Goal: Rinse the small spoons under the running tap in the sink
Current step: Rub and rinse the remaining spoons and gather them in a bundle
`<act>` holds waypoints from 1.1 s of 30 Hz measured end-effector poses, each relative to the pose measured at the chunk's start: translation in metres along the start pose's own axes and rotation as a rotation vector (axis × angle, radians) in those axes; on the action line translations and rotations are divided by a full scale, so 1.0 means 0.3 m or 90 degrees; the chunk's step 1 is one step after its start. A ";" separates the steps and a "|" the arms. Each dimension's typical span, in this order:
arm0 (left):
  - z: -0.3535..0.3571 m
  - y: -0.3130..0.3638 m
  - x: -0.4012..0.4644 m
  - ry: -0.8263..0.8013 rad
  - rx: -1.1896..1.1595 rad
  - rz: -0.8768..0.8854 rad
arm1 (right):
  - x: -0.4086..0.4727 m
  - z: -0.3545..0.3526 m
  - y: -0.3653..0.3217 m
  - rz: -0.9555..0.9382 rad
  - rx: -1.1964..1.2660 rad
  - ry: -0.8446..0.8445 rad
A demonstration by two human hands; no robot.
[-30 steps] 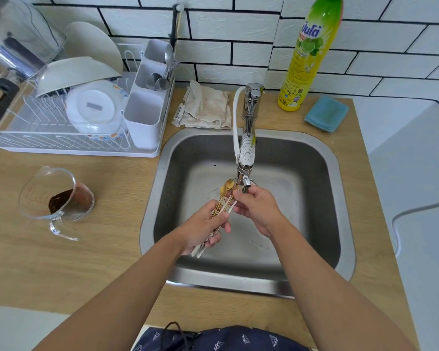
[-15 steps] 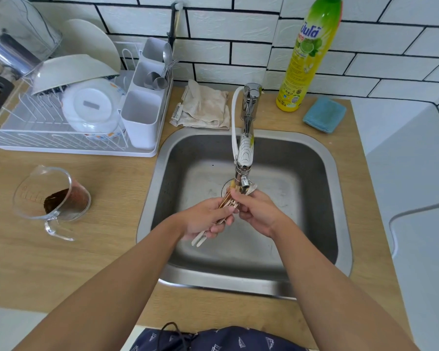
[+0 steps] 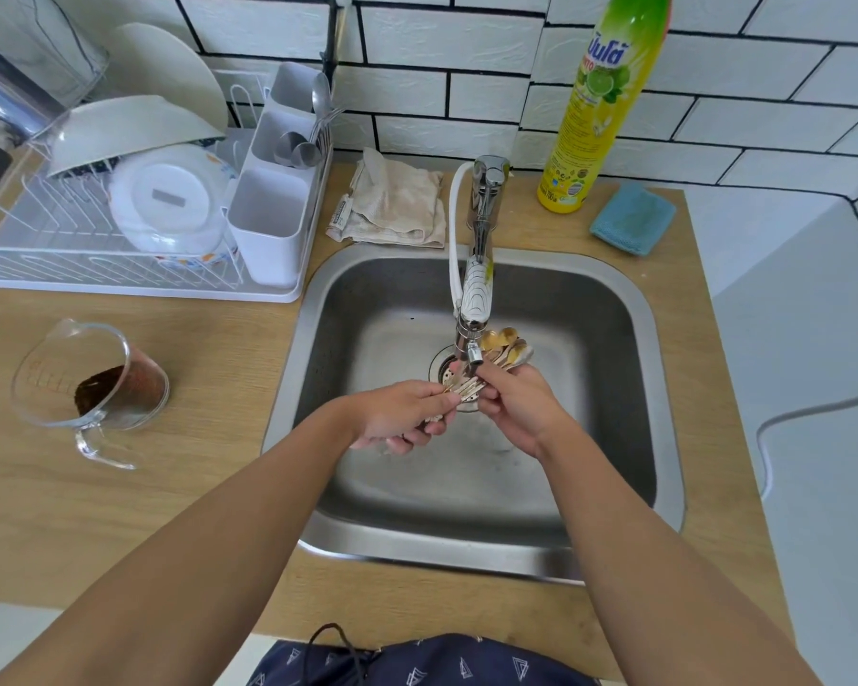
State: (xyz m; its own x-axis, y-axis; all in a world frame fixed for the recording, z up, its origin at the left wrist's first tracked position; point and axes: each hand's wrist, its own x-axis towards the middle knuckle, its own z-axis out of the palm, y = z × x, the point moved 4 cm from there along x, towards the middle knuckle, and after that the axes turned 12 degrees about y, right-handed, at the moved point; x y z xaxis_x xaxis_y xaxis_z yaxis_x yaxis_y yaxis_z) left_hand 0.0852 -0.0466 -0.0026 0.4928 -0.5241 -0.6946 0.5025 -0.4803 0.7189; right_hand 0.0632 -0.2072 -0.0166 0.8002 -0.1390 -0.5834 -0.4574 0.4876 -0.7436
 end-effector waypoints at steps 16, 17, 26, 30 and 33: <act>0.147 0.085 0.142 0.240 -0.387 0.073 | -0.094 -0.161 -0.075 -0.166 0.169 0.226; 0.148 0.083 0.139 0.229 -0.332 0.092 | -0.098 -0.156 -0.073 -0.167 0.158 0.219; 0.013 0.025 0.013 0.163 -0.123 0.022 | -0.060 -0.005 0.006 -0.095 0.005 0.065; 0.003 -0.010 -0.045 0.096 -0.086 0.031 | -0.026 0.059 0.021 -0.005 -0.062 0.041; -0.010 -0.053 -0.088 0.065 -0.120 0.017 | -0.010 0.064 0.010 0.000 -0.034 0.057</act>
State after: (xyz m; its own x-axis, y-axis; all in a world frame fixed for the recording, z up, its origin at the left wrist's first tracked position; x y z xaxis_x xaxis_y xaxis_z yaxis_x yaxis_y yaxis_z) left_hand 0.0663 -0.0230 0.0042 0.5721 -0.4556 -0.6820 0.6080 -0.3224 0.7255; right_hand 0.0670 -0.1888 -0.0108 0.7635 -0.2172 -0.6082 -0.4788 0.4417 -0.7587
